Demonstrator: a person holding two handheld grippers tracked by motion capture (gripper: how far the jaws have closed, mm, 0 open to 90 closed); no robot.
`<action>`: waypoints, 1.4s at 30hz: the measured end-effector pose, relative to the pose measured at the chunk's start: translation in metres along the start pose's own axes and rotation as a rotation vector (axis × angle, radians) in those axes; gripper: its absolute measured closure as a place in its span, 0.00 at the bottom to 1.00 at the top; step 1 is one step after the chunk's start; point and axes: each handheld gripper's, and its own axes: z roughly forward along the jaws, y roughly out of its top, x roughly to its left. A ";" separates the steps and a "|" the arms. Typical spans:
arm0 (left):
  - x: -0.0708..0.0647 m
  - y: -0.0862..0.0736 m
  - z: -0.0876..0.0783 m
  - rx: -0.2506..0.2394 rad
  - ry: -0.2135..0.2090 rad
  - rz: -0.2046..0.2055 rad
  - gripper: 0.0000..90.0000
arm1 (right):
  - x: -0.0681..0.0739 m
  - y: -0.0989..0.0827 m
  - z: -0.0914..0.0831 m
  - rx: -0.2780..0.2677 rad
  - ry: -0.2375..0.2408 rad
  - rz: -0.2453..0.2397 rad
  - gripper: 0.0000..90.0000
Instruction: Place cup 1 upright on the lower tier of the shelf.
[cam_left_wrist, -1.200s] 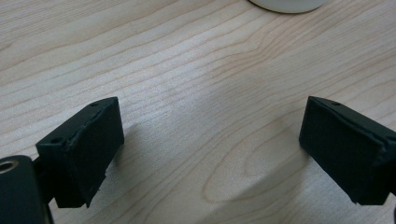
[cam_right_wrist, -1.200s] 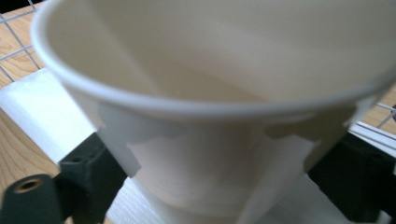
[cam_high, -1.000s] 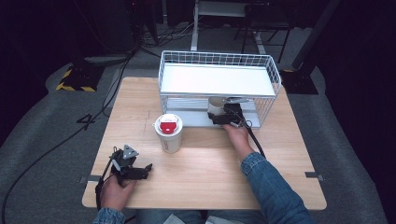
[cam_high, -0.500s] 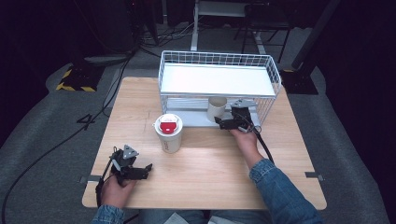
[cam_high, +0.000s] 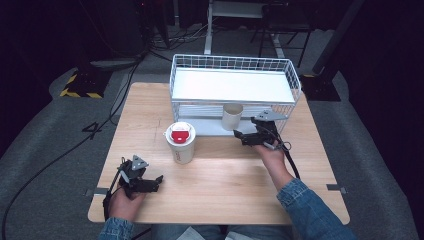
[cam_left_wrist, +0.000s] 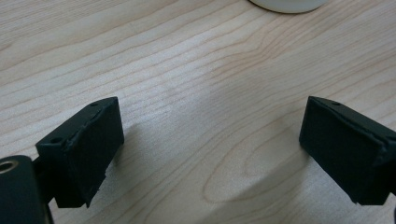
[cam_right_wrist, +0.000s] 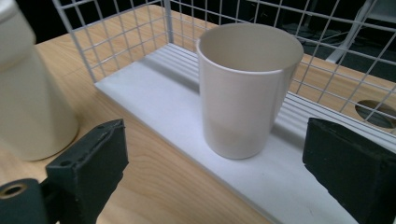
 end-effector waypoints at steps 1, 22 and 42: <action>0.000 0.000 0.000 0.004 -0.002 -0.004 0.08 | 0.002 0.000 -0.004 -0.003 0.001 -0.003 0.08; 0.003 0.005 0.005 -0.004 -0.003 0.006 0.08 | 0.004 -0.010 -0.090 -0.035 0.005 -0.060 0.13; 0.002 0.005 0.004 0.001 -0.004 0.011 0.09 | -0.011 -0.067 -0.137 0.000 0.028 -0.005 0.17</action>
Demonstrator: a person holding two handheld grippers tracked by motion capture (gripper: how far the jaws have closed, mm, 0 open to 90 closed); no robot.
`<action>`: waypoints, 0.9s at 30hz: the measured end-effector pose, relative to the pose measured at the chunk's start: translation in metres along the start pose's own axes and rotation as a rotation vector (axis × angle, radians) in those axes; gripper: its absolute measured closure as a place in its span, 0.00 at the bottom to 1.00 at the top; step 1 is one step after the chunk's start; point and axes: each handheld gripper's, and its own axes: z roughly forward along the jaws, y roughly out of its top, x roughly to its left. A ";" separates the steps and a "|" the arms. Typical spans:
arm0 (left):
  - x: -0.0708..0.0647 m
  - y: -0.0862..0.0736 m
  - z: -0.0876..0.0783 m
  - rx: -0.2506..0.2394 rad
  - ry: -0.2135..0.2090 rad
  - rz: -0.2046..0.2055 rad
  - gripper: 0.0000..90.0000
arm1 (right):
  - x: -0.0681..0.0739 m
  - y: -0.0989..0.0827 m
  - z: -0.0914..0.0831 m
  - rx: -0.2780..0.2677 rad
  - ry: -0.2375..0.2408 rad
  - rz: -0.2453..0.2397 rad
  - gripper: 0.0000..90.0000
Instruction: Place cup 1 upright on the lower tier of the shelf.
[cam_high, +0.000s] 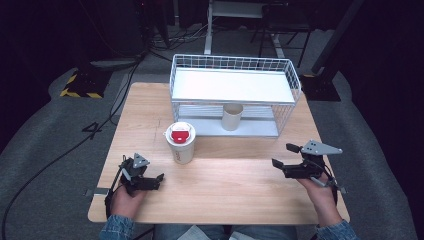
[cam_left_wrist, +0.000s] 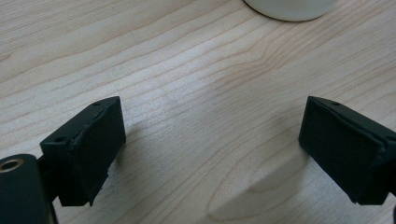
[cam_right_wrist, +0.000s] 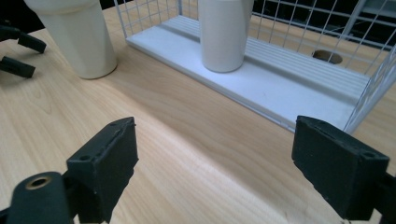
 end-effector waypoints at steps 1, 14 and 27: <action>0.000 0.000 0.000 0.000 0.000 0.000 0.09 | 0.000 -0.002 -0.001 0.001 0.004 0.000 0.17; 0.000 0.000 0.001 -0.004 0.000 0.001 0.09 | -0.010 -0.041 -0.016 0.031 -0.019 0.071 0.17; -0.001 0.000 0.000 -0.002 0.010 -0.008 0.09 | -0.026 -0.080 -0.012 0.175 -0.087 0.094 0.17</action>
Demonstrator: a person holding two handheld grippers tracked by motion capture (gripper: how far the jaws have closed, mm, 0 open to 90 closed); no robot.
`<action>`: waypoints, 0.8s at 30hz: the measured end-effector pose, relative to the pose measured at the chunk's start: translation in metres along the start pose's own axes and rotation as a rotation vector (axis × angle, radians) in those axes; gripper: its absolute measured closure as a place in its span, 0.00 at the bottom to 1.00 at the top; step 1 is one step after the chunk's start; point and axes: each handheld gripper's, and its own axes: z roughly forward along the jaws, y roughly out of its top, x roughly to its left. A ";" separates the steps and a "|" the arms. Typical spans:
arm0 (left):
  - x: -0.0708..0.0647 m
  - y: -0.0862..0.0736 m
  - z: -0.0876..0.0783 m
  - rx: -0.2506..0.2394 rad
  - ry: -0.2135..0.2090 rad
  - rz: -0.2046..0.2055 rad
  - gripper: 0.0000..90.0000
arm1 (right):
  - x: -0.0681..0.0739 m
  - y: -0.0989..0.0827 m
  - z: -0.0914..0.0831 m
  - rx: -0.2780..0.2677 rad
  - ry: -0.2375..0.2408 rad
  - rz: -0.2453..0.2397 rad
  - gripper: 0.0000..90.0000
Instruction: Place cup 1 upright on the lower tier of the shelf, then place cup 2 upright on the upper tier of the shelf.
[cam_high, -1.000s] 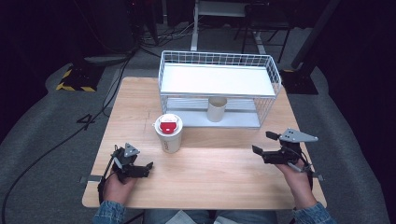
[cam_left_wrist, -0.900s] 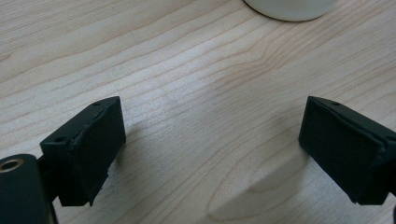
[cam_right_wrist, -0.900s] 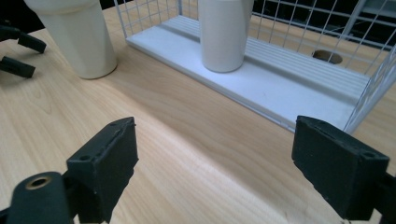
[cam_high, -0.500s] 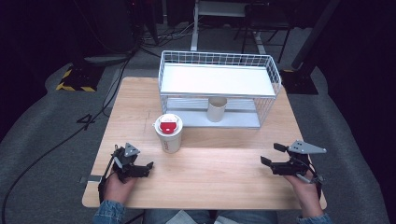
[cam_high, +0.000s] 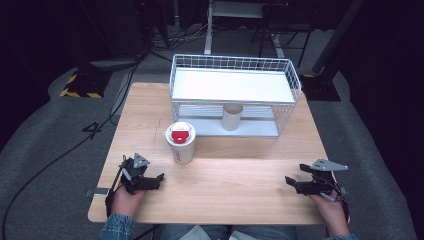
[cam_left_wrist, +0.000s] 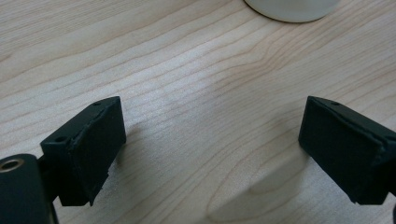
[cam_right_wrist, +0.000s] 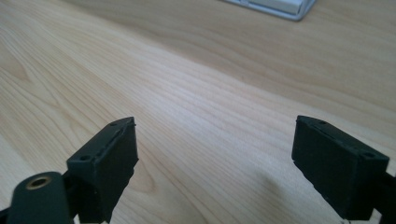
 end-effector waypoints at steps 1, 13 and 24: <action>0.000 0.000 0.000 0.000 0.001 0.001 0.09 | -0.001 -0.001 0.001 0.010 -0.001 -0.001 0.17; 0.000 0.001 0.000 -0.002 -0.003 -0.008 0.09 | 0.001 -0.009 0.012 0.075 -0.044 -0.050 0.17; -0.001 0.002 -0.007 -0.044 -0.045 -0.018 0.08 | 0.001 -0.009 0.012 0.077 -0.043 -0.051 0.16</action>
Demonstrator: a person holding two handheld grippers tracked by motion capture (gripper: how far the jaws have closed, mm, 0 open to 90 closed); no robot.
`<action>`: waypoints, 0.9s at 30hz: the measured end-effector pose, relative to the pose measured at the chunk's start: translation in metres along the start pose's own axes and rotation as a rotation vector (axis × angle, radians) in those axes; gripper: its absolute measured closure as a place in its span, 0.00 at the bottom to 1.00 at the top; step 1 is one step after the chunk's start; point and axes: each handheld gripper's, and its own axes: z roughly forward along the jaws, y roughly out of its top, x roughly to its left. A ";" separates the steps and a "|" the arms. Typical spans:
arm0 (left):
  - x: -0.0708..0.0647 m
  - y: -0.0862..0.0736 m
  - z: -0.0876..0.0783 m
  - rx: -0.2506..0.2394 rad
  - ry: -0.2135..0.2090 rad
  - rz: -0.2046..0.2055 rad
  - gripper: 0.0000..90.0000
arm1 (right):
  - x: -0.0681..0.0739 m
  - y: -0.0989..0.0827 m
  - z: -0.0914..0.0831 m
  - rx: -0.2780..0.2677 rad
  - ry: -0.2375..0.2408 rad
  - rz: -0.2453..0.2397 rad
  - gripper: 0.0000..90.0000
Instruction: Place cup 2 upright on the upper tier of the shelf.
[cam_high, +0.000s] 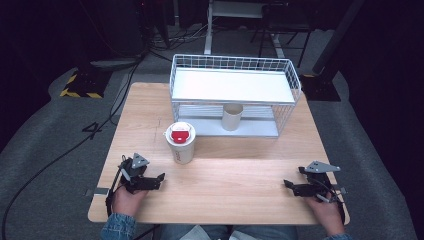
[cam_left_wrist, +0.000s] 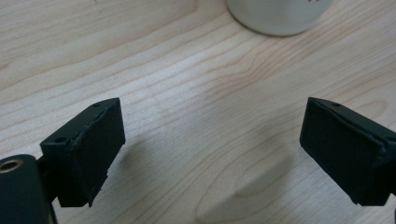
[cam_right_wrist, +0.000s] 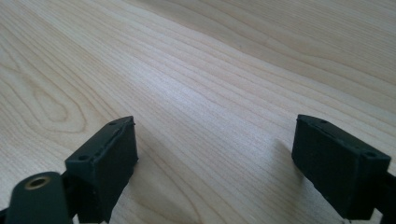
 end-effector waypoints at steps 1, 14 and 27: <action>0.000 0.000 -0.001 -0.010 -0.008 -0.005 0.08 | 0.000 0.000 0.000 0.000 -0.001 0.001 0.16; -0.008 0.011 -0.018 -0.175 -0.079 0.018 0.09 | 0.001 0.000 0.000 0.000 -0.006 0.006 0.16; -0.020 0.027 -0.015 -0.305 -0.166 0.039 0.07 | 0.001 0.001 0.001 0.001 -0.010 0.010 0.16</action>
